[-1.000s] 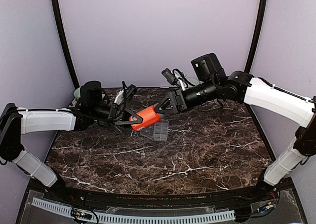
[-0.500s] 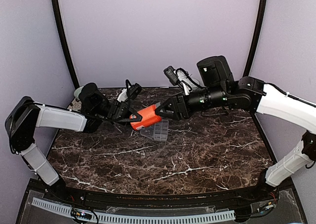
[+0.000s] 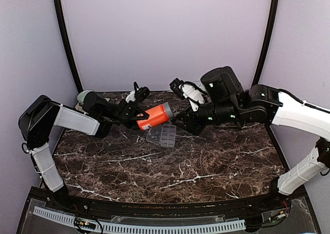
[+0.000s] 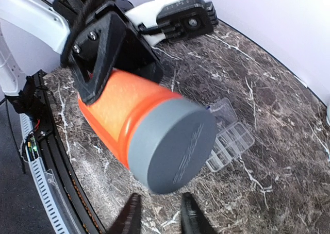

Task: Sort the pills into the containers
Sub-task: Unscrew the lid of the pill bottle.

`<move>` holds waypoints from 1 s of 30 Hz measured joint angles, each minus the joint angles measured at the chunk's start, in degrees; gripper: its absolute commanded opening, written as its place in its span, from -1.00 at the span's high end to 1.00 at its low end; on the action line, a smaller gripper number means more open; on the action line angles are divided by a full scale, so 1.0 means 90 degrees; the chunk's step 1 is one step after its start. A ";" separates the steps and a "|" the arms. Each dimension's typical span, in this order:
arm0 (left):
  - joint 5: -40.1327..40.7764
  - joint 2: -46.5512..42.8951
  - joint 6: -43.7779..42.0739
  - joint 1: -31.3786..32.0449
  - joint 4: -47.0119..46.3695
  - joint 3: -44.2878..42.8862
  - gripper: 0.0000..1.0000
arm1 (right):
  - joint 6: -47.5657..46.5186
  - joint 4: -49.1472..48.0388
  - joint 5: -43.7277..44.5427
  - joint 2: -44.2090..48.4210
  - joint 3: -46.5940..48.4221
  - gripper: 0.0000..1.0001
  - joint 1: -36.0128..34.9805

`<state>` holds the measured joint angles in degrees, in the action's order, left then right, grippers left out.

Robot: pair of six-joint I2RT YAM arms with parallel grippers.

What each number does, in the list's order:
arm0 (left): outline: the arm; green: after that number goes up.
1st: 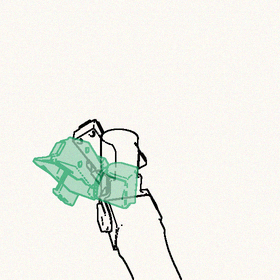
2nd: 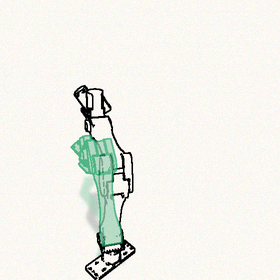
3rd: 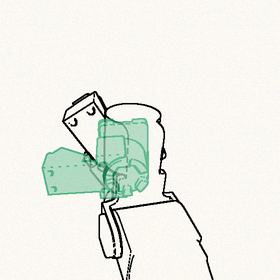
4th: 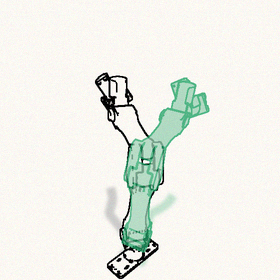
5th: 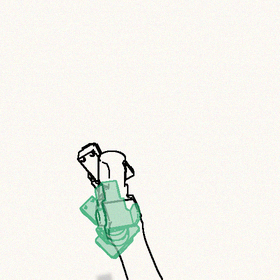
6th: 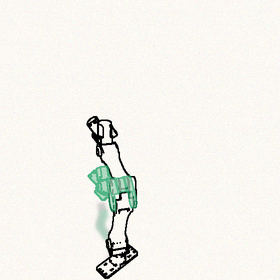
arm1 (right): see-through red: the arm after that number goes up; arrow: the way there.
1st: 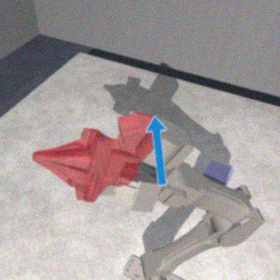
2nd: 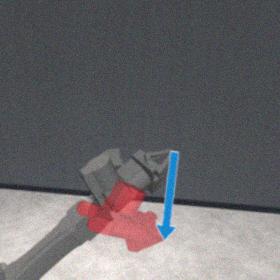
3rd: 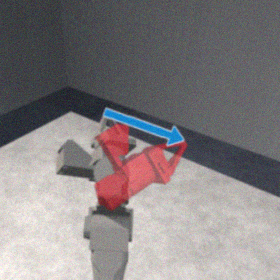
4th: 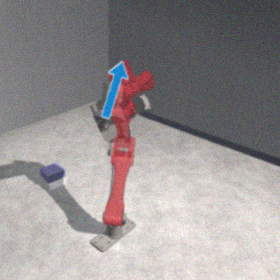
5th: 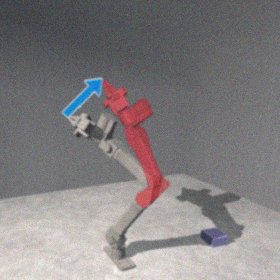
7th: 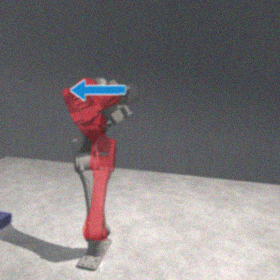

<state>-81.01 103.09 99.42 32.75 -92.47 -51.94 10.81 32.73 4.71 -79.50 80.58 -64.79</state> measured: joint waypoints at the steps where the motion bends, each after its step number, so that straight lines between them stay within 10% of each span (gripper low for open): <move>1: 0.0044 0.0015 0.0085 -0.0029 -0.0002 -0.0027 1.00 | -0.0056 0.0070 0.0170 0.0000 -0.0032 0.81 -0.0027; 9: 0.0160 0.0022 0.0396 -0.0112 0.0000 -0.0097 1.00 | -0.0425 0.0228 0.0886 0.0000 -0.0165 0.68 -0.0121; 16: 0.0141 -0.0012 -0.0039 -0.0175 0.0245 -0.0075 1.00 | -0.0321 0.0228 0.0704 0.0068 -0.0151 -0.41 -0.0075; 24: 0.0818 -0.1324 -0.4945 -0.0221 0.5955 -0.0425 1.00 | 0.0763 0.0119 -0.0617 0.0347 -0.0131 -0.59 0.0770; 30: 0.1807 -0.2008 -0.7281 -0.0206 0.8284 -0.0588 1.00 | 0.2089 -0.0243 -0.2001 0.0143 -0.0036 -0.55 0.1455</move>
<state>-64.75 85.01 33.89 30.89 -17.91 -57.23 29.61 30.55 -13.30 -78.22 80.25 -51.70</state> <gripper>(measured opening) 0.498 0.787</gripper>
